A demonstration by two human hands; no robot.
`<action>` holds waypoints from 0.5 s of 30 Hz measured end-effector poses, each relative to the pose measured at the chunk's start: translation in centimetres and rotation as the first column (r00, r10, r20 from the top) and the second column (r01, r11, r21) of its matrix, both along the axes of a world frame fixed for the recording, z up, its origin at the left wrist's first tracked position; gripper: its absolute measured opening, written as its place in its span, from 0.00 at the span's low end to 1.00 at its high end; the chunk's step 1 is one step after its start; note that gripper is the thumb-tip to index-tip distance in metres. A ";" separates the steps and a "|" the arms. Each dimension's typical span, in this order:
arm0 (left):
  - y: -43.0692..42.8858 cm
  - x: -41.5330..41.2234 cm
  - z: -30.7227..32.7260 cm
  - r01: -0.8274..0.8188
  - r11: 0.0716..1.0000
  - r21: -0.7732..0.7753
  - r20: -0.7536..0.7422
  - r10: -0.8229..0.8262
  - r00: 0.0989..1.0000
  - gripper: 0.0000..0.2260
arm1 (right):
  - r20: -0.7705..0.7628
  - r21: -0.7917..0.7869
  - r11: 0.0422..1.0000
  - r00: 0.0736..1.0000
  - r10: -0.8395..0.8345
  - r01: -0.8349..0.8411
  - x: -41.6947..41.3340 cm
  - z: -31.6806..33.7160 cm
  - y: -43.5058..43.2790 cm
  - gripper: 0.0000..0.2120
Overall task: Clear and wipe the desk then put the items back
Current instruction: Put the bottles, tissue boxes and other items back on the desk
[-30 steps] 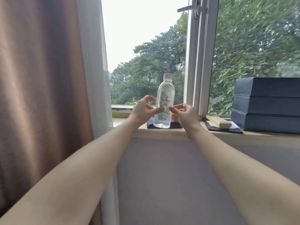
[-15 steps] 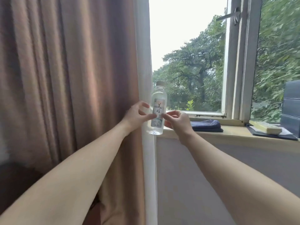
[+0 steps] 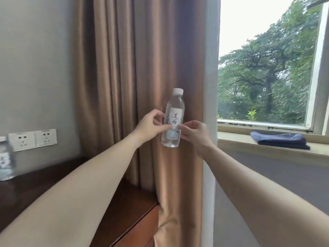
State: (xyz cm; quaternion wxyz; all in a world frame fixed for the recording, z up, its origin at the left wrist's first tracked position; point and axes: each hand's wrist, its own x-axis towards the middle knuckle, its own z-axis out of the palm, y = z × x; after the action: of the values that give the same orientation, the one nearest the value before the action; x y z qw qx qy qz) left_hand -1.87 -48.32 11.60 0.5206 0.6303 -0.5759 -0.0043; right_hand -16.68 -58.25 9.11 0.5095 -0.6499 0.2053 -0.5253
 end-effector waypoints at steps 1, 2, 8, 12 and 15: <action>0.7 0.7 -0.2 -0.021 1.000 0.004 -0.003 0.021 1.000 0.20 | -0.016 -0.005 1.000 1.000 0.006 -0.006 0.8 -0.2 0.5 0.10; 1.4 1.4 -0.3 -0.039 0.999 0.009 -0.007 0.039 0.999 0.20 | -0.029 -0.007 1.000 0.999 0.014 -0.014 1.7 -0.4 0.9 0.10; 6.7 5.4 -1.8 -0.129 0.991 0.026 -0.026 0.130 0.991 0.18 | -0.045 -0.011 0.992 0.991 0.128 -0.129 7.4 -1.8 4.1 0.08; 10.5 8.2 -3.1 -0.216 0.976 0.040 -0.041 0.218 0.975 0.19 | -0.047 0.020 0.974 0.972 0.228 -0.227 11.2 -3.1 7.0 0.07; 13.6 10.3 -4.3 -0.285 0.957 0.061 -0.055 0.288 0.956 0.20 | -0.073 0.014 0.955 0.952 0.296 -0.296 14.1 -4.1 9.4 0.06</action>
State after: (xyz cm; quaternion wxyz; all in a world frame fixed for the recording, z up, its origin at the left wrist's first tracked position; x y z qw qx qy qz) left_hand 8.45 -34.73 7.26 0.5170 0.7200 -0.4615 0.0363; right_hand -2.59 -48.80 4.97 0.5756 -0.6915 0.1250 -0.4183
